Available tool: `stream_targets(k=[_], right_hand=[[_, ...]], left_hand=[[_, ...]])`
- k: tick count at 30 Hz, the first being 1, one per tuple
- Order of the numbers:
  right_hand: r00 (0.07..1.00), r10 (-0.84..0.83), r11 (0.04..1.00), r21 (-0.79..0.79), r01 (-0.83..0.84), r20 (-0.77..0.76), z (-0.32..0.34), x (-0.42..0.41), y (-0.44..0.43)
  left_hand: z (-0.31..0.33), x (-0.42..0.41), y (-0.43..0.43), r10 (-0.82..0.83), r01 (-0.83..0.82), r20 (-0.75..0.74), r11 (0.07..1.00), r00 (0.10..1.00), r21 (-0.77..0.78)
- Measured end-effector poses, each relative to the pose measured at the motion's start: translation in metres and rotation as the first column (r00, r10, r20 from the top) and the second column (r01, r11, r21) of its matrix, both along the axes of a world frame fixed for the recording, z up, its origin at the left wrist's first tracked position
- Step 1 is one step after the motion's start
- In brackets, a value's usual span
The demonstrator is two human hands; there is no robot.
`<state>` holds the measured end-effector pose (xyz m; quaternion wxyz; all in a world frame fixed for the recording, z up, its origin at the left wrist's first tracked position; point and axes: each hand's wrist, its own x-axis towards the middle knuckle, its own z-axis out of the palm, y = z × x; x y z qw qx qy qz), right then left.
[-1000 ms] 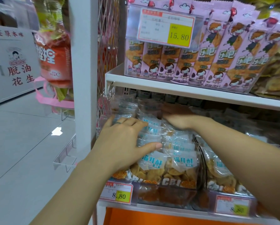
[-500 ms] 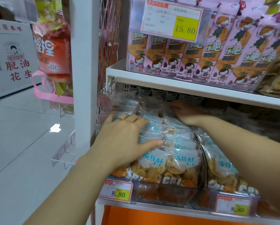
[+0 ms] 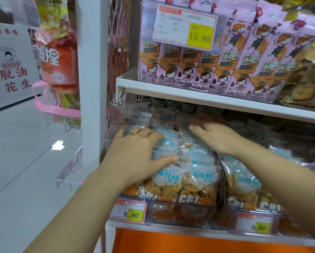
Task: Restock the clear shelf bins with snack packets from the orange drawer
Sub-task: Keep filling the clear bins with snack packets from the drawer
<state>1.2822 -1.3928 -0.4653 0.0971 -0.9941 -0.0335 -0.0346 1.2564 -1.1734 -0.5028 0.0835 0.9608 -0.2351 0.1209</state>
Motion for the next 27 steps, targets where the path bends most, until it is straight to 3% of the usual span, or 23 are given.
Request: stream_targets(k=[3,6,11,15,19,24,27], right_hand=[[0.991,0.132,0.98,-0.15,-0.133,-0.019,-0.016,-0.049,0.009],[0.984,0.172,0.953,-0.245,-0.181,-0.055,-0.035,-0.049,0.005],[0.985,0.172,0.962,-0.211,-0.174,-0.029,-0.033,-0.04,-0.002],[0.967,0.188,0.974,-0.156,-0.161,0.17,-0.028,-0.077,0.004],[0.838,0.415,0.894,-0.331,-0.302,0.355,-0.057,-0.111,0.028],[0.826,0.47,0.844,-0.433,-0.317,0.311,-0.092,-0.1,0.046],[0.837,0.478,0.822,-0.471,-0.32,0.266,-0.095,-0.089,0.048]], left_hand=[[0.0,-0.001,0.0,0.005,-0.005,0.005,1.0,1.0,0.002],[-0.001,-0.003,-0.001,0.021,-0.021,-0.007,1.0,1.0,0.003],[-0.001,-0.011,-0.001,0.061,-0.057,0.071,0.997,0.996,-0.046],[0.011,-0.026,0.013,0.024,-0.01,0.11,0.992,0.994,-0.123],[-0.001,-0.044,0.034,-0.003,0.049,0.223,0.978,0.975,-0.204],[-0.05,-0.067,0.05,0.145,-0.042,0.326,0.951,0.934,-0.305],[-0.074,-0.07,0.05,0.126,-0.038,0.375,0.972,0.919,-0.233]])
